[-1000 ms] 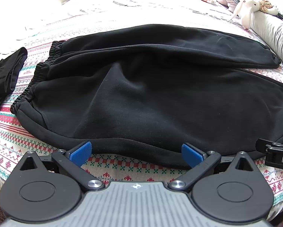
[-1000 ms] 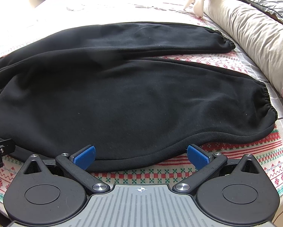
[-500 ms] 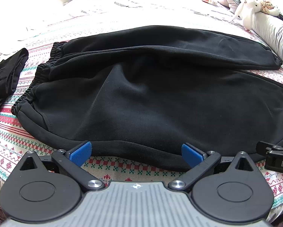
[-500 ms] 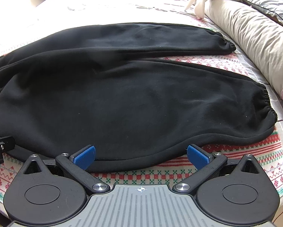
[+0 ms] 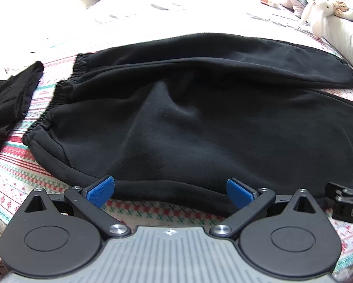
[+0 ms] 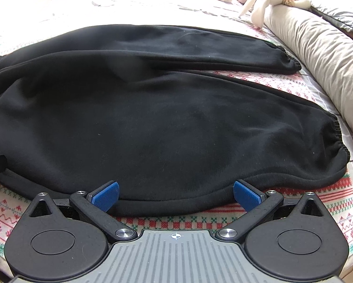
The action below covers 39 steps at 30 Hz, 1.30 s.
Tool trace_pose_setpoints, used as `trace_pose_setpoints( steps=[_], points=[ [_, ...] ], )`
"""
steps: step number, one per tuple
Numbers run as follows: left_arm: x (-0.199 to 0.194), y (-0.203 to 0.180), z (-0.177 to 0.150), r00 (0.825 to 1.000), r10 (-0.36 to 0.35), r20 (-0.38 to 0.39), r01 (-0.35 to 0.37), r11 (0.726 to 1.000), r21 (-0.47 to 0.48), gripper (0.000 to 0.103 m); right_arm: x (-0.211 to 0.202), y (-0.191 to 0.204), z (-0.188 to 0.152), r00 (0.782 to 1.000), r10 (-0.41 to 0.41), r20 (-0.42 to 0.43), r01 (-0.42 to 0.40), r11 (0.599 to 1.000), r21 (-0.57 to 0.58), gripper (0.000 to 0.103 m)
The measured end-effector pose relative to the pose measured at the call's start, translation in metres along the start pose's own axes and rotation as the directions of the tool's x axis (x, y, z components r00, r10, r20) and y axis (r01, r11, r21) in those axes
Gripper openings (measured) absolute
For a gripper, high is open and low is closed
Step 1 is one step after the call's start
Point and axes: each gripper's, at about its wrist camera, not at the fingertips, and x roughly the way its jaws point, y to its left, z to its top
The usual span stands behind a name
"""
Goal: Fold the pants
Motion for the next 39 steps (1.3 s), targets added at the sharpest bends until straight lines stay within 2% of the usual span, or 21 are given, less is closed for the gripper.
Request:
trace_pose_setpoints(
  steps=[3, 6, 11, 14, 17, 21, 24, 26, 28, 29, 30, 31, 32, 33, 34, 35, 37, 39],
  points=[
    [0.000, 0.006, -0.001, 0.997, 0.040, 0.067, -0.039, 0.999, -0.021, 0.103, 0.005, 0.003, -0.003, 0.997, 0.078, 0.007, -0.078, 0.997, -0.015, 0.103],
    [0.004, 0.021, 0.001, 0.995, 0.045, 0.085, -0.042, 0.999, -0.029, 0.103, 0.013, 0.009, -0.010, 0.985, 0.172, 0.005, -0.172, 0.985, -0.010, 0.103],
    [0.018, 0.070, 0.000, 0.996, 0.063, 0.069, -0.053, 0.989, -0.137, 0.103, 0.016, 0.016, -0.016, 0.977, 0.189, 0.100, -0.185, 0.982, -0.043, 0.103],
    [0.019, 0.107, 0.000, 0.993, 0.090, 0.073, -0.073, 0.976, -0.206, 0.103, 0.022, 0.019, -0.012, 0.975, 0.179, 0.129, -0.171, 0.983, -0.072, 0.103],
    [0.025, 0.145, 0.002, 0.992, 0.114, 0.049, -0.096, 0.954, -0.286, 0.103, 0.024, 0.017, -0.007, 0.971, 0.203, 0.128, -0.193, 0.977, -0.088, 0.103],
    [0.039, 0.189, 0.002, 0.998, 0.057, -0.023, -0.062, 0.906, -0.419, 0.103, 0.018, 0.027, -0.006, 0.966, 0.215, 0.146, -0.196, 0.971, -0.137, 0.101],
    [0.044, 0.210, 0.002, 1.000, -0.020, -0.020, 0.008, 0.869, -0.495, 0.103, 0.008, 0.041, -0.012, 0.936, 0.321, 0.148, -0.286, 0.933, -0.217, 0.096],
    [0.048, 0.214, 0.006, 0.998, -0.068, -0.011, 0.053, 0.860, -0.508, 0.103, -0.001, 0.054, -0.018, 0.904, 0.405, 0.136, -0.353, 0.888, -0.294, 0.095],
    [0.050, 0.218, 0.012, 0.996, -0.087, 0.017, 0.083, 0.854, -0.514, 0.095, -0.008, 0.069, -0.026, 0.875, 0.471, 0.113, -0.400, 0.834, -0.380, 0.093],
    [0.051, 0.221, 0.013, 0.995, -0.091, 0.031, 0.094, 0.851, -0.516, 0.088, -0.011, 0.075, -0.030, 0.865, 0.490, 0.102, -0.411, 0.812, -0.414, 0.089],
    [0.052, 0.221, 0.015, 0.995, -0.092, 0.047, 0.103, 0.850, -0.517, 0.081, -0.012, 0.081, -0.033, 0.865, 0.493, 0.095, -0.407, 0.800, -0.441, 0.080],
    [0.053, 0.223, 0.014, 0.995, -0.084, 0.056, 0.101, 0.849, -0.519, 0.077, -0.011, 0.088, -0.036, 0.875, 0.476, 0.093, -0.384, 0.798, -0.465, 0.075],
    [0.053, 0.225, 0.013, 0.996, -0.070, 0.064, 0.093, 0.848, -0.522, 0.069, -0.012, 0.090, -0.038, 0.872, 0.474, 0.122, -0.368, 0.799, -0.475, 0.070],
    [0.054, 0.224, 0.012, 0.996, -0.052, 0.068, 0.080, 0.848, -0.524, 0.061, -0.012, 0.092, -0.037, 0.875, 0.466, 0.133, -0.354, 0.802, -0.481, 0.052],
    [0.055, 0.225, 0.009, 0.997, -0.038, 0.068, 0.068, 0.847, -0.527, 0.058, -0.012, 0.094, -0.035, 0.874, 0.465, 0.142, -0.349, 0.803, -0.483, 0.038],
    [0.056, 0.226, 0.007, 0.997, -0.028, 0.071, 0.061, 0.844, -0.533, 0.054, -0.012, 0.096, -0.033, 0.875, 0.464, 0.142, -0.347, 0.803, -0.484, 0.015],
    [0.053, 0.225, 0.004, 0.997, -0.015, 0.080, 0.056, 0.839, -0.541, 0.049, -0.011, 0.100, -0.030, 0.882, 0.450, 0.139, -0.330, 0.801, -0.500, 0.009],
    [0.047, 0.223, 0.002, 0.995, 0.013, 0.094, 0.039, 0.847, -0.530, 0.046, -0.018, 0.107, -0.033, 0.886, 0.442, 0.141, -0.300, 0.778, -0.551, 0.008]
  ],
)
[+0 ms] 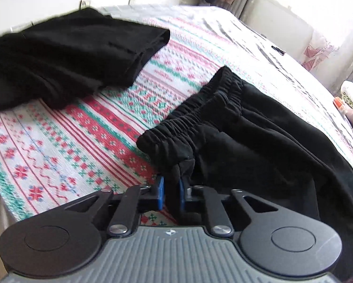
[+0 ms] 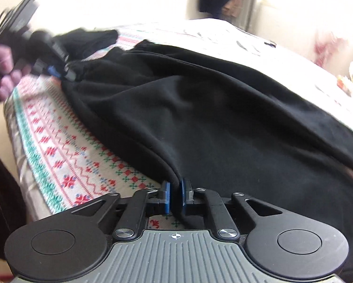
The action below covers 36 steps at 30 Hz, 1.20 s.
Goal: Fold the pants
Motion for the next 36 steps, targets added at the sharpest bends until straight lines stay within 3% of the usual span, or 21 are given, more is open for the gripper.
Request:
trace_pose_setpoints(
  steps=[4, 8, 14, 16, 19, 23, 27, 31, 36],
  points=[
    [-0.020, 0.008, 0.000, 0.999, 0.016, 0.045, -0.015, 1.000, -0.016, 0.046, -0.017, 0.009, 0.005, 1.000, 0.012, -0.013, -0.013, 0.998, -0.057, 0.007],
    [-0.032, 0.023, 0.000, 0.999, 0.005, 0.042, -0.003, 0.998, -0.058, 0.045, -0.029, 0.012, 0.006, 0.997, 0.061, -0.055, -0.065, 0.995, -0.071, 0.007],
    [-0.016, 0.020, -0.016, 0.996, 0.074, -0.050, -0.073, 0.997, 0.022, 0.045, -0.023, 0.021, -0.002, 0.987, 0.069, -0.143, -0.081, 0.993, -0.080, 0.007],
    [-0.018, 0.015, -0.016, 0.996, 0.081, -0.036, -0.079, 0.995, 0.056, 0.046, -0.023, 0.021, -0.002, 0.989, 0.069, -0.129, -0.080, 0.994, -0.079, 0.012],
    [-0.026, 0.010, -0.020, 0.995, 0.096, -0.008, -0.095, 0.990, 0.104, 0.058, -0.026, 0.010, -0.002, 0.986, 0.110, -0.127, -0.113, 0.994, -0.013, 0.018],
    [-0.042, -0.002, -0.023, 0.989, 0.137, 0.047, -0.144, 0.969, 0.201, 0.089, -0.040, -0.015, -0.002, 0.987, 0.128, -0.099, -0.119, 0.989, 0.092, 0.038],
    [-0.060, -0.019, -0.028, 0.992, 0.081, 0.100, -0.105, 0.958, 0.267, 0.099, -0.054, -0.042, -0.010, 0.994, 0.062, -0.085, -0.046, 0.984, 0.174, 0.062],
    [-0.069, -0.048, -0.038, 0.991, -0.013, 0.134, -0.033, 0.940, 0.340, 0.103, -0.060, -0.079, -0.023, 0.995, -0.021, -0.096, 0.047, 0.961, 0.274, 0.070],
    [-0.065, -0.097, -0.063, 0.986, -0.123, 0.111, 0.056, 0.877, 0.477, 0.103, -0.061, -0.128, -0.047, 0.978, -0.150, -0.144, 0.195, 0.899, 0.391, 0.078]
  ],
)
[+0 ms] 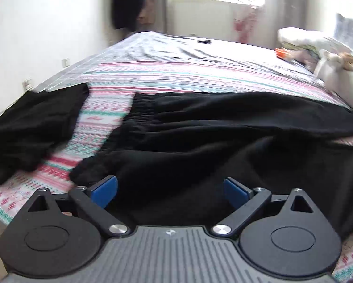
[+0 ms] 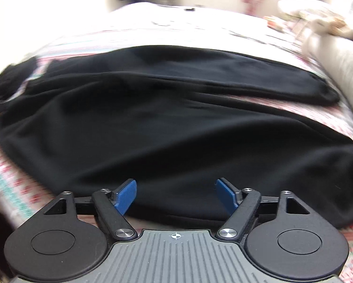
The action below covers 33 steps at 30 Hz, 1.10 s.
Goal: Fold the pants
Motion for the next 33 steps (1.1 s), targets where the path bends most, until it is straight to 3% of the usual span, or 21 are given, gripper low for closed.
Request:
trace_pose_setpoints(
  steps=[5, 8, 13, 18, 22, 26, 28, 29, 31, 33],
  points=[
    [0.009, -0.055, -0.002, 0.987, -0.160, -0.020, 0.161, 0.983, 0.090, 0.103, 0.013, -0.052, -0.004, 0.993, -0.098, -0.072, 0.107, 0.987, 0.123, 0.078],
    [0.018, -0.086, -0.005, 0.968, -0.248, -0.045, 0.252, 0.958, 0.139, 0.103, 0.016, -0.082, -0.004, 0.984, -0.147, -0.096, 0.163, 0.968, 0.188, 0.085],
    [0.029, -0.126, -0.012, 0.930, -0.362, -0.063, 0.367, 0.909, 0.196, 0.103, 0.023, -0.124, -0.005, 0.964, -0.229, -0.133, 0.256, 0.936, 0.242, 0.086],
    [0.018, -0.169, -0.025, 0.876, -0.479, -0.058, 0.472, 0.827, 0.304, 0.103, 0.014, -0.163, -0.016, 0.947, -0.292, -0.135, 0.321, 0.876, 0.360, 0.086],
    [0.019, -0.197, -0.035, 0.818, -0.565, -0.103, 0.558, 0.740, 0.376, 0.103, 0.007, -0.191, -0.026, 0.937, -0.325, -0.129, 0.347, 0.826, 0.444, 0.085],
    [0.018, -0.223, -0.053, 0.778, -0.611, -0.149, 0.603, 0.658, 0.450, 0.103, 0.002, -0.208, -0.036, 0.900, -0.409, -0.149, 0.428, 0.769, 0.475, 0.083],
    [0.019, -0.235, -0.059, 0.773, -0.611, -0.170, 0.607, 0.633, 0.481, 0.103, 0.003, -0.217, -0.039, 0.902, -0.407, -0.147, 0.422, 0.756, 0.500, 0.080],
    [0.022, -0.241, -0.062, 0.778, -0.603, -0.179, 0.601, 0.630, 0.491, 0.103, 0.004, -0.222, -0.040, 0.909, -0.394, -0.140, 0.406, 0.751, 0.522, 0.073],
    [0.029, -0.248, -0.064, 0.799, -0.573, -0.183, 0.578, 0.647, 0.497, 0.102, 0.004, -0.225, -0.042, 0.915, -0.389, -0.112, 0.384, 0.747, 0.544, 0.067],
    [0.033, -0.253, -0.066, 0.806, -0.567, -0.167, 0.565, 0.657, 0.499, 0.098, 0.007, -0.224, -0.041, 0.908, -0.408, -0.090, 0.391, 0.755, 0.527, 0.050]
  ],
)
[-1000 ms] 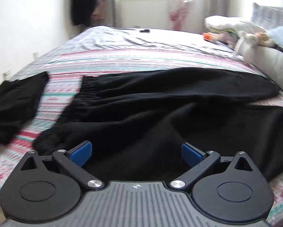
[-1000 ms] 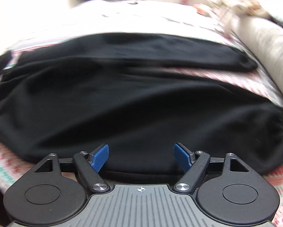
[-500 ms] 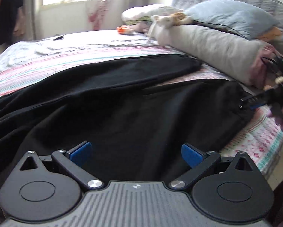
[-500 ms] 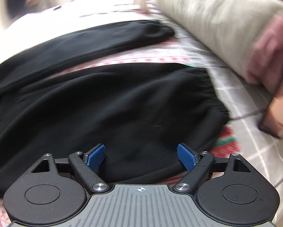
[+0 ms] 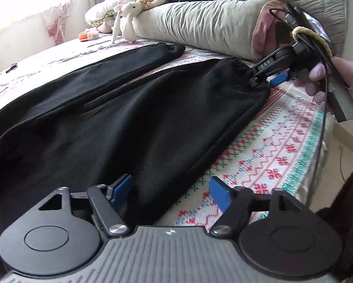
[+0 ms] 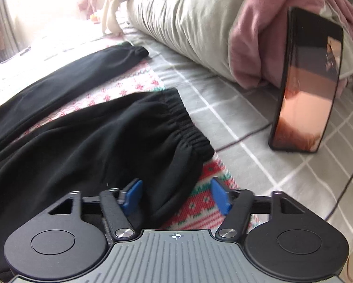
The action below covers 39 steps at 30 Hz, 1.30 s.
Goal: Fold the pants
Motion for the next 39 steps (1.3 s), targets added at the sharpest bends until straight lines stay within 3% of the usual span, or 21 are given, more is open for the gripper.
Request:
trace_pose_setpoints(
  steps=[1, 3, 4, 6, 7, 9, 12, 17, 19, 22, 25, 27, 30, 35, 39],
  points=[
    [0.001, -0.001, 0.002, 1.000, 0.001, 0.009, -0.001, 1.000, 0.001, 0.096, 0.001, 0.002, 0.000, 0.999, -0.025, 0.026, 0.025, 1.000, -0.007, 0.042],
    [0.004, -0.004, 0.004, 1.000, -0.007, 0.024, 0.007, 1.000, 0.009, 0.083, 0.002, 0.002, 0.001, 0.998, -0.030, 0.054, 0.030, 1.000, -0.007, 0.016],
    [0.005, -0.007, 0.005, 0.999, -0.011, 0.030, 0.011, 1.000, 0.017, 0.078, 0.001, 0.002, 0.001, 0.997, -0.040, 0.059, 0.040, 0.999, -0.002, 0.012],
    [0.008, -0.014, 0.009, 0.999, -0.003, 0.036, 0.002, 0.999, 0.041, 0.046, -0.001, 0.001, 0.004, 0.997, -0.064, 0.054, 0.064, 0.998, 0.003, 0.004],
    [0.007, -0.019, 0.012, 0.999, 0.023, 0.039, -0.025, 0.998, 0.063, 0.040, -0.003, 0.003, 0.005, 0.994, -0.095, 0.046, 0.096, 0.995, -0.010, 0.004],
    [-0.001, -0.028, 0.013, 0.996, 0.053, 0.077, -0.060, 0.993, 0.104, 0.039, -0.014, 0.008, 0.006, 0.988, -0.145, 0.059, 0.148, 0.988, -0.049, 0.003],
    [-0.016, -0.037, 0.015, 0.994, 0.035, 0.100, -0.048, 0.990, 0.132, 0.039, -0.031, 0.015, 0.005, 0.970, -0.219, 0.108, 0.232, 0.965, -0.121, 0.003],
    [-0.019, -0.046, 0.006, 0.997, -0.061, 0.038, 0.055, 0.989, 0.141, 0.039, -0.041, 0.005, -0.004, 0.951, -0.293, 0.096, 0.306, 0.938, -0.163, 0.003],
    [-0.009, -0.052, -0.001, 0.998, -0.067, -0.006, 0.067, 0.984, 0.162, 0.040, -0.038, -0.002, -0.012, 0.955, -0.292, 0.044, 0.295, 0.942, -0.162, 0.004],
    [-0.013, -0.053, -0.006, 0.997, -0.081, 0.012, 0.077, 0.977, 0.197, 0.046, -0.032, -0.002, -0.020, 0.953, -0.302, 0.018, 0.300, 0.934, -0.196, 0.011],
    [-0.024, -0.045, -0.003, 0.991, -0.129, 0.035, 0.122, 0.981, 0.153, 0.065, -0.045, 0.001, -0.018, 0.951, -0.302, 0.071, 0.310, 0.929, -0.201, 0.036],
    [-0.031, -0.041, -0.001, 0.991, -0.128, 0.045, 0.122, 0.984, 0.132, 0.078, -0.057, 0.001, -0.016, 0.952, -0.285, 0.113, 0.302, 0.935, -0.184, 0.058],
    [-0.036, -0.033, 0.001, 0.992, -0.108, 0.060, 0.102, 0.990, 0.096, 0.091, -0.069, 0.002, -0.008, 0.966, -0.218, 0.138, 0.236, 0.962, -0.136, 0.062],
    [-0.038, -0.017, 0.006, 0.994, -0.063, 0.085, 0.059, 0.997, 0.055, 0.102, -0.072, 0.019, 0.002, 0.990, -0.055, 0.128, 0.069, 0.992, -0.107, 0.070],
    [-0.034, -0.010, 0.005, 0.995, -0.081, 0.056, 0.078, 0.996, 0.048, 0.103, -0.062, 0.042, 0.000, 0.997, 0.052, 0.054, -0.046, 0.993, -0.110, 0.071]
  ],
)
